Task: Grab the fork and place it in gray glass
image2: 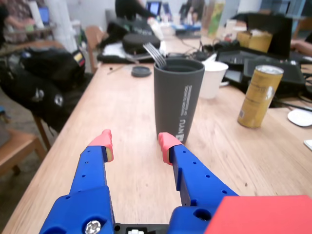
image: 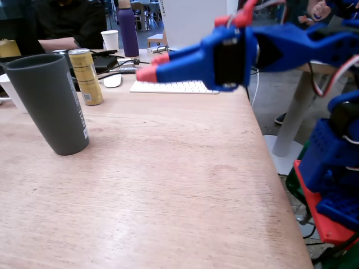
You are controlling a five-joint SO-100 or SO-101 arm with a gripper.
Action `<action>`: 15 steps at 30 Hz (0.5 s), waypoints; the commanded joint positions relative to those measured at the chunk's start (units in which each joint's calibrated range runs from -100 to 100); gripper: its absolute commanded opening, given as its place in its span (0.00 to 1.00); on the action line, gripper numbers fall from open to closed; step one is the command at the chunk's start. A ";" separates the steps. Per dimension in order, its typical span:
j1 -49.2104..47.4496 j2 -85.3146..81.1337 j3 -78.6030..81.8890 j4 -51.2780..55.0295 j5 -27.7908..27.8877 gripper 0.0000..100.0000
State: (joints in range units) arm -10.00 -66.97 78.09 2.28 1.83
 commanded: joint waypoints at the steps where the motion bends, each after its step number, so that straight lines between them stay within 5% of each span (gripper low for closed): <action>1: -0.15 -6.36 4.36 0.10 -0.29 0.21; 10: -0.32 -19.57 21.35 1.50 -0.44 0.21; 15: -4.55 -24.28 21.44 19.56 -0.44 0.21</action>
State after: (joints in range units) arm -13.86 -89.19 99.10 15.61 1.54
